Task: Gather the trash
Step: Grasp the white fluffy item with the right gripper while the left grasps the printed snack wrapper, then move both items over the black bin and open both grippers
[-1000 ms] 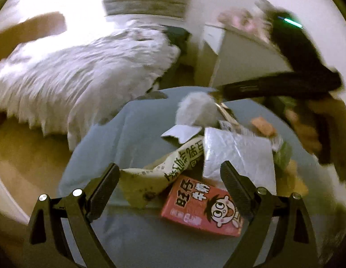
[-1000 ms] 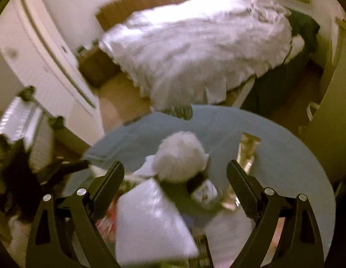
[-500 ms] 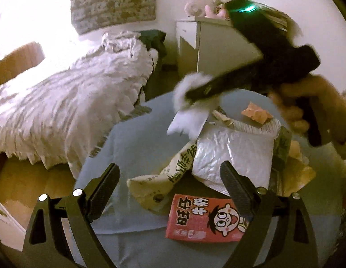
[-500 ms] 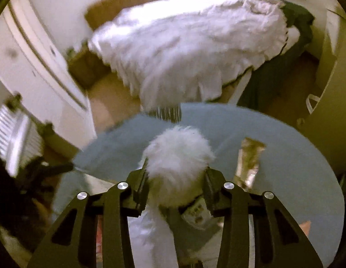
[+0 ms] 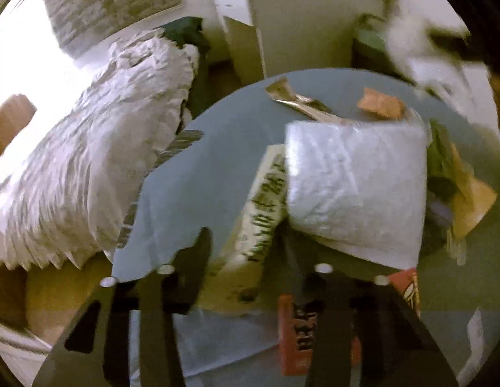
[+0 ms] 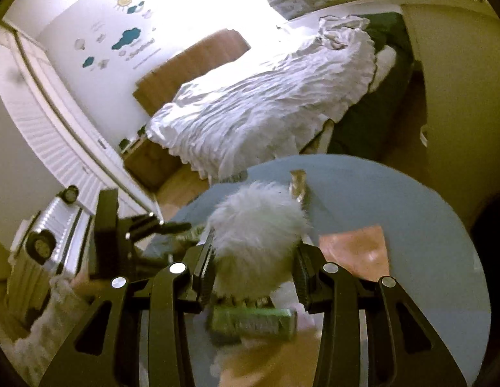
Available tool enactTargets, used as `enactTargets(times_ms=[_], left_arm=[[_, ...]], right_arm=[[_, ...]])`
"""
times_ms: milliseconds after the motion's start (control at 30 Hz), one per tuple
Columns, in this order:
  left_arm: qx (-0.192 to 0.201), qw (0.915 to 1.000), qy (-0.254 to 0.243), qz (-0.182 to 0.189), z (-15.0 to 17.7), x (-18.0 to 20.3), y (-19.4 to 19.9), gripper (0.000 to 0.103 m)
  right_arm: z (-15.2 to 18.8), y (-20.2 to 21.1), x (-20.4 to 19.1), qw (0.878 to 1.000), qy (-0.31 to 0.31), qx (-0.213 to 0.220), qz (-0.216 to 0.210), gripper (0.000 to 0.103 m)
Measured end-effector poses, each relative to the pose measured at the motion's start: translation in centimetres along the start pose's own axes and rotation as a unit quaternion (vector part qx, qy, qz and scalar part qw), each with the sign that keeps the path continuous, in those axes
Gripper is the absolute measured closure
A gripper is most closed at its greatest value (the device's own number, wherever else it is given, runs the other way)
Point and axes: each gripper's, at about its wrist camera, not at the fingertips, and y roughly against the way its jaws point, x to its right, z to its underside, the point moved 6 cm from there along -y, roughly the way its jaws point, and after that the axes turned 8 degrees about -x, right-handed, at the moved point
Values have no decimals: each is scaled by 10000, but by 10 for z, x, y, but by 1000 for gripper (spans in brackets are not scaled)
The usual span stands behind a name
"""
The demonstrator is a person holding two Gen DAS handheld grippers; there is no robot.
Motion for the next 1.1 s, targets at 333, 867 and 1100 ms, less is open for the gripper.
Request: enactTargets(times_ms=[333, 867, 1100], left_arm=[[526, 9905, 1262, 171, 0, -9, 7, 79], [1821, 9486, 1735, 1918, -114, 125, 78, 79], [1590, 9406, 1414, 2647, -186, 223, 30, 79]], right_arm=[[33, 21, 18, 9989, -275, 242, -281, 62], [53, 145, 153, 9688, -1024, 2199, 508, 62], [85, 183, 235, 9442, -1579, 2620, 1223, 62]])
